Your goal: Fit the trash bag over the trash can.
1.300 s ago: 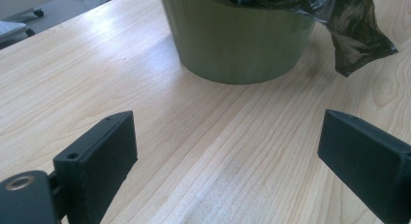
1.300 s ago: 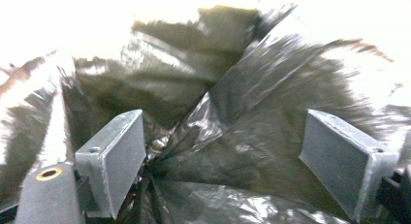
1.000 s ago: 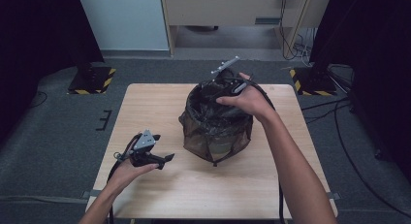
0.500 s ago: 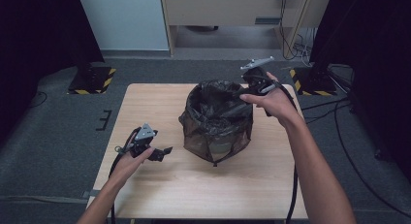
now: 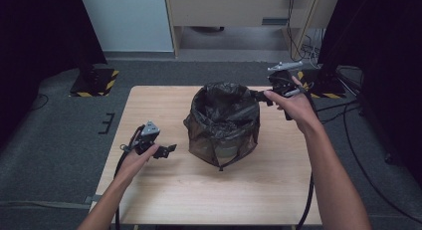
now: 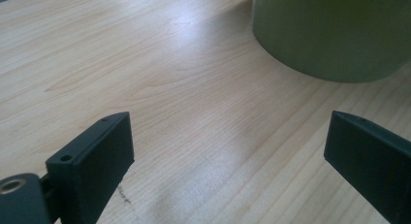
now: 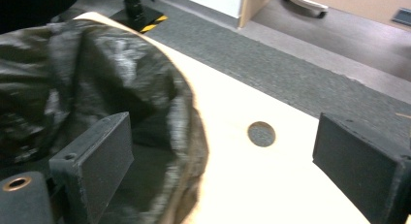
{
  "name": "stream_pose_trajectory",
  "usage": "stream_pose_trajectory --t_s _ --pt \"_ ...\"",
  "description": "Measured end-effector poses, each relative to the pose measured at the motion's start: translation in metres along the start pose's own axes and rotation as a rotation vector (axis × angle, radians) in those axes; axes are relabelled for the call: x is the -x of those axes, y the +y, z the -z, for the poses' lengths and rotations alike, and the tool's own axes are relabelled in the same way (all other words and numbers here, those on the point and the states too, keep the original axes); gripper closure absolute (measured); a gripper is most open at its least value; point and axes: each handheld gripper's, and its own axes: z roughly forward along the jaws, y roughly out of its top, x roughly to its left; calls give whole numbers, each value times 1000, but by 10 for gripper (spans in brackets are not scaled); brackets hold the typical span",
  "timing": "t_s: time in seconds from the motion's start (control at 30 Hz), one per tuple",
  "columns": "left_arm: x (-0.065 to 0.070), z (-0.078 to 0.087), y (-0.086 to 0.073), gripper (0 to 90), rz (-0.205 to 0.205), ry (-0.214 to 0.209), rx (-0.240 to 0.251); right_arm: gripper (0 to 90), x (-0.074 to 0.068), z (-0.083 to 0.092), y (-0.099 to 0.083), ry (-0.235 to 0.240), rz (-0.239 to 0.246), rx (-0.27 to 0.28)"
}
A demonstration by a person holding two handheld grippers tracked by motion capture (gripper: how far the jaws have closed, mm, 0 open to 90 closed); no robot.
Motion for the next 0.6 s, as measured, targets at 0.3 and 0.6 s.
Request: stream_pose_trajectory --t_s 0.3,0.6 --pt "-2 -6 6 27 17 9 -14 74 23 -7 -7 -40 -51 2" --pt "-5 -4 11 25 37 24 -3 74 33 -11 -19 -99 -91 20"
